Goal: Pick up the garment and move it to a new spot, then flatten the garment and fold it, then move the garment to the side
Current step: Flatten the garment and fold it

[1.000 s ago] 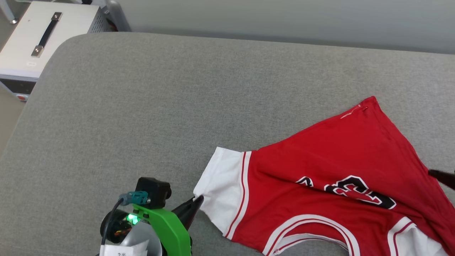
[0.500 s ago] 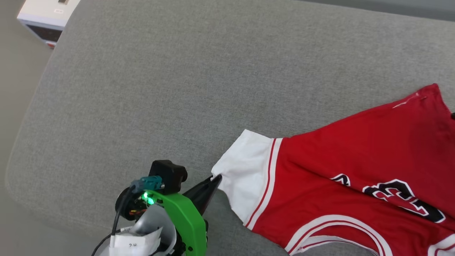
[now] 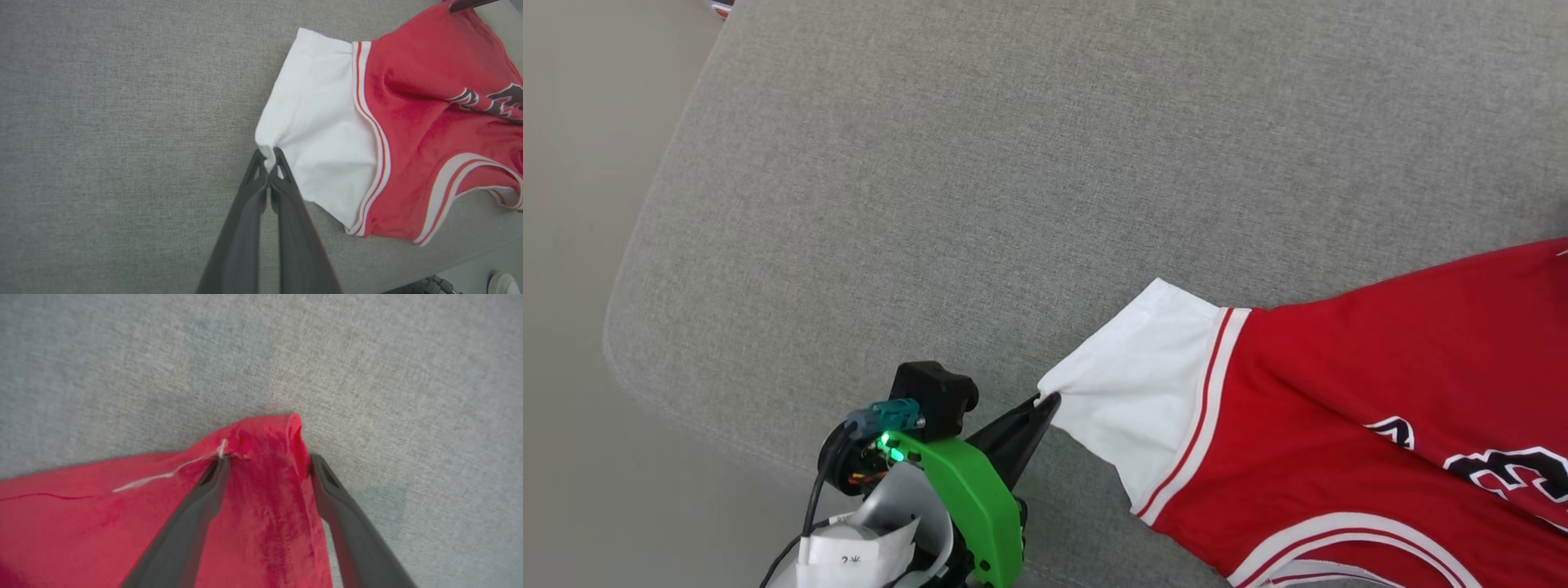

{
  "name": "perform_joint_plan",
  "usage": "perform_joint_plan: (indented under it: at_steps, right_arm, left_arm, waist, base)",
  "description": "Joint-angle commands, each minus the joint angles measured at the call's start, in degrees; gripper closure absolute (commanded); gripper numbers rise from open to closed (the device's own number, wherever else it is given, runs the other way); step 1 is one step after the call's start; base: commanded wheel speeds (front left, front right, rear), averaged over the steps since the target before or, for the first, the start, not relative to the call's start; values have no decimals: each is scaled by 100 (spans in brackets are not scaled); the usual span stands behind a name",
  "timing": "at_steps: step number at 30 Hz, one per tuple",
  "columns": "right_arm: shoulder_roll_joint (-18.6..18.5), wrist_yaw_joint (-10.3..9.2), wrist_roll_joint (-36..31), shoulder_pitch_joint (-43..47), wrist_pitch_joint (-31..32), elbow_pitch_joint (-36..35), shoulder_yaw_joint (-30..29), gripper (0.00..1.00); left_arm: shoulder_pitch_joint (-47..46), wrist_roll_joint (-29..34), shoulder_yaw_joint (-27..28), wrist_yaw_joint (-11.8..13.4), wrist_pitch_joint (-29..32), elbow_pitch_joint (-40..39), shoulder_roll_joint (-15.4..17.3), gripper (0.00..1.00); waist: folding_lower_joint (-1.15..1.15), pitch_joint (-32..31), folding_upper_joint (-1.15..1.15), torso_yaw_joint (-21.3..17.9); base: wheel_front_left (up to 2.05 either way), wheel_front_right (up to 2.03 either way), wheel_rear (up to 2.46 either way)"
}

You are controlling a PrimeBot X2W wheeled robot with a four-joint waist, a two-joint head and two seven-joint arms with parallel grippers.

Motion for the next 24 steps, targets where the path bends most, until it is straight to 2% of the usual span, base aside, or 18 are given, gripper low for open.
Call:
perform_joint_plan:
  at_steps: [1,3,4,5,6,15,24]
  right_arm:
    - [65,-5,2,123,-27,149,101,0]
    - [83,-5,34,203,13,226,164,0]
    - [93,-5,66,247,46,252,202,51]
    - [104,-5,95,272,49,253,230,89]
    - [117,-5,129,291,27,253,257,100]
    - [259,-5,272,151,-901,245,407,100]
    - [309,-5,498,-40,-1990,371,489,100]
  left_arm:
    - [-135,37,7,-24,-51,16,-20,100]
    - [-149,33,11,-23,-64,36,-23,100]
    - [-155,34,12,-19,-69,48,-23,100]
    - [-160,35,13,-16,-72,57,-22,100]
    - [-164,34,15,-12,-75,69,-21,100]
    - [-155,-57,154,57,-139,174,20,100]
    - [-138,-74,568,242,-374,115,226,100]
  waist:
    - [0,62,0,63]
    - [0,61,0,62]
    - [0,56,0,60]
    - [0,53,0,57]
    - [0,44,0,50]
    - [0,-276,0,-148]
    - [0,-974,0,-594]
  base:
    - [0,0,0]
    - [0,0,0]
    - [0,0,0]
    - [0,0,0]
    - [0,0,0]
    - [0,0,0]
    - [0,0,0]
